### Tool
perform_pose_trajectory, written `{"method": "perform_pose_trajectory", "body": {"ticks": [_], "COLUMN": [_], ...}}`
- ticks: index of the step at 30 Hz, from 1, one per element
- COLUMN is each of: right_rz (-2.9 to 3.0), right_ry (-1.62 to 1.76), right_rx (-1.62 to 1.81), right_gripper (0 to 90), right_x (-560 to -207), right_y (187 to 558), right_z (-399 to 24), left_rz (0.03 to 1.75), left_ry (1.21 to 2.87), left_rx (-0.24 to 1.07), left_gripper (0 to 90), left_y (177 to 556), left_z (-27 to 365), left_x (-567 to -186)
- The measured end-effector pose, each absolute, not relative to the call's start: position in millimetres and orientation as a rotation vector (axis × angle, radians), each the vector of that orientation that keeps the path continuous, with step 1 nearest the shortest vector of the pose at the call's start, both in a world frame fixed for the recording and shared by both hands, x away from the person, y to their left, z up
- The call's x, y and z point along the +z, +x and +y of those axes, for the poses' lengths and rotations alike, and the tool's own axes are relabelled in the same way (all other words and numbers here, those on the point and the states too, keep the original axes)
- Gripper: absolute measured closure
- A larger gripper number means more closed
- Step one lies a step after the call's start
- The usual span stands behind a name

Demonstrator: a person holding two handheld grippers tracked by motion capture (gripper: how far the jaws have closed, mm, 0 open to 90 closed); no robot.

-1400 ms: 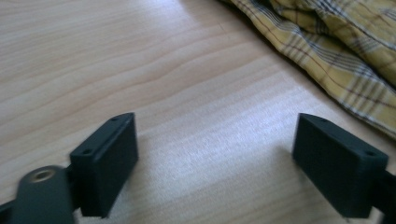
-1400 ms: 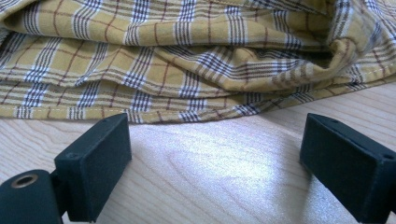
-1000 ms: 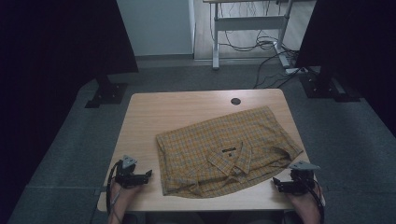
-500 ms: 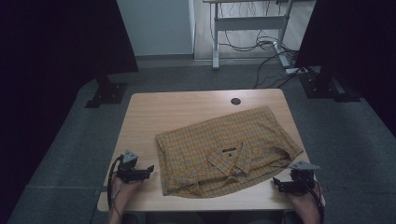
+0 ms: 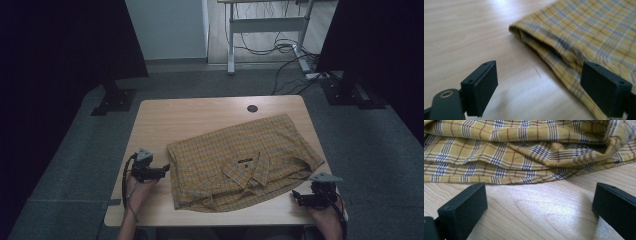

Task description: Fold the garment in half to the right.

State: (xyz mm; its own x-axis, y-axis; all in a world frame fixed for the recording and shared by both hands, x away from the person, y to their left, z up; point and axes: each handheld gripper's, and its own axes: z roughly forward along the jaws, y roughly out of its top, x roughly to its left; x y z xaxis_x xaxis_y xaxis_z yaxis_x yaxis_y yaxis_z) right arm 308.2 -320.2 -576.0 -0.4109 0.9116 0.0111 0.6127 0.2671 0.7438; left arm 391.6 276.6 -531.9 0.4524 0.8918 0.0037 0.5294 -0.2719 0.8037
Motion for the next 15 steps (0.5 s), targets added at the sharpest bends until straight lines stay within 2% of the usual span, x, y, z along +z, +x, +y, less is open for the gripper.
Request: {"method": "perform_pose_trajectory", "body": {"ticks": [15], "right_rz": [2.122], "right_ry": [1.378], "right_rx": [0.955], "right_gripper": [0.0], "right_x": [-576], "right_y": [308], "right_z": [-320], "left_rz": [1.191], "left_ry": [1.888], "left_rx": [0.638], "left_gripper": [16.2], "left_y": [431], "left_z": [268], "left_x": [-526]}}
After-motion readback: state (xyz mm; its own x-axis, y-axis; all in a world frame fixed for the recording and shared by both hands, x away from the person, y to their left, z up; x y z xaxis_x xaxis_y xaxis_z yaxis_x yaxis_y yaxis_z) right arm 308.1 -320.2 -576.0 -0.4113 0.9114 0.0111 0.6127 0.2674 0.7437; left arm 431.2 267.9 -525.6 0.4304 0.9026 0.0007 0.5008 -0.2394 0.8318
